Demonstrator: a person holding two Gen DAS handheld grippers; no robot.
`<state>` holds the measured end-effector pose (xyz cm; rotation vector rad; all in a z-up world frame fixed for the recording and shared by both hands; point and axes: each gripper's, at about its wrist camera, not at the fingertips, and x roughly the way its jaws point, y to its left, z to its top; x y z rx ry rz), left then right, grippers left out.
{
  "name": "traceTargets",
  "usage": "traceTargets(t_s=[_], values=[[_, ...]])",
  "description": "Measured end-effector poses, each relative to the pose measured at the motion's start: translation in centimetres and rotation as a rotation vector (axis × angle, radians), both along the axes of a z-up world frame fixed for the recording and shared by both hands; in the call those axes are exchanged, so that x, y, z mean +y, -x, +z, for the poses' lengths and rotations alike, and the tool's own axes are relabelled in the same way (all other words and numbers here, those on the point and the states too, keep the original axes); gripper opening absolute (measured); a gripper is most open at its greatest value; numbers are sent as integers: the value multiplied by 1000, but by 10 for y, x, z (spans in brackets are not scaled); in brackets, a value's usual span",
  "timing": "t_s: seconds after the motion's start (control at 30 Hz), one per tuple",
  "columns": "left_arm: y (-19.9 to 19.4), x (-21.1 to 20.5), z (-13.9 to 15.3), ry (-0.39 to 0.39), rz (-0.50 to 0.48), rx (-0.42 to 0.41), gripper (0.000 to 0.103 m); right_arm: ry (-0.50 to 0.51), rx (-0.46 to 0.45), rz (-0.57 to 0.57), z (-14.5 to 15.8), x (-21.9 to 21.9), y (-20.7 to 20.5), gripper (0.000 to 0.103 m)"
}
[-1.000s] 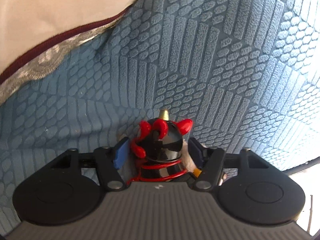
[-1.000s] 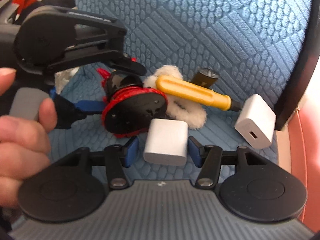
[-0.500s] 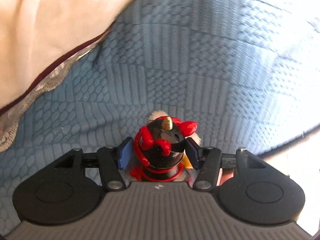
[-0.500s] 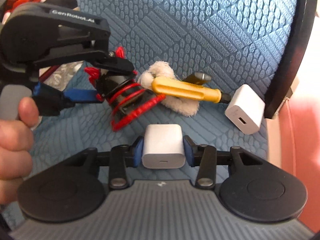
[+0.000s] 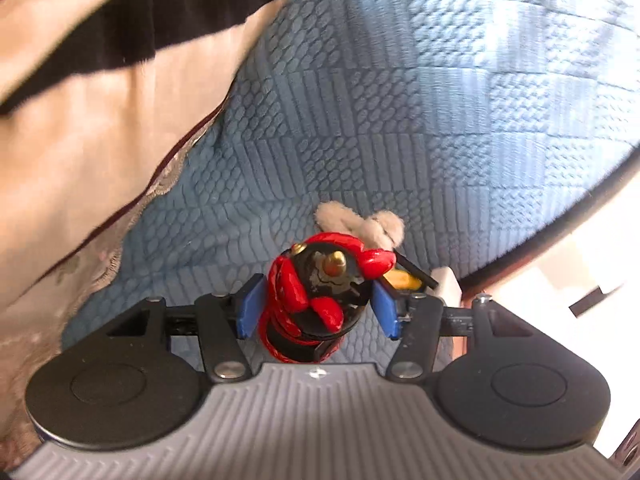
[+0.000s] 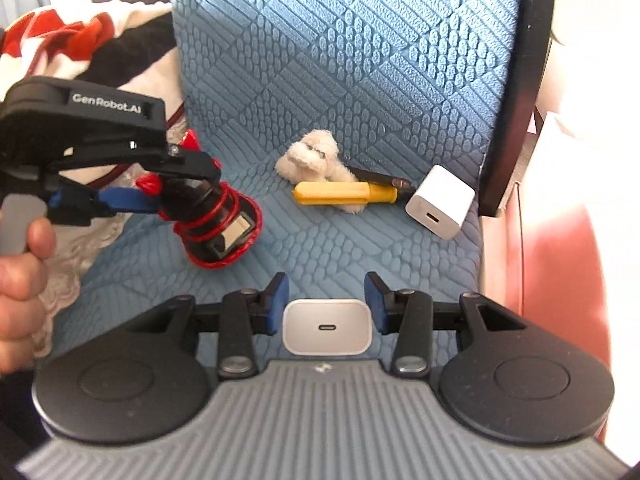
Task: Organize rigid objects
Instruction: 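Lift the red-and-black toy figure with the left tool toward the box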
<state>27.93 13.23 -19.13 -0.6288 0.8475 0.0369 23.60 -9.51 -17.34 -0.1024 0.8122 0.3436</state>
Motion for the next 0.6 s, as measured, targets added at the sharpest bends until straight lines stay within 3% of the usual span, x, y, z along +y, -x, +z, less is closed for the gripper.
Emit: traceTargets(t_s=[0.23,0.6], values=[[24,-5,29,-32,-38,-44,62,-60,-26,-8,29,-14,16,44],[78,-33,63,-155,-104,-134,62,-99,-66,-11,65,-34,58,44]])
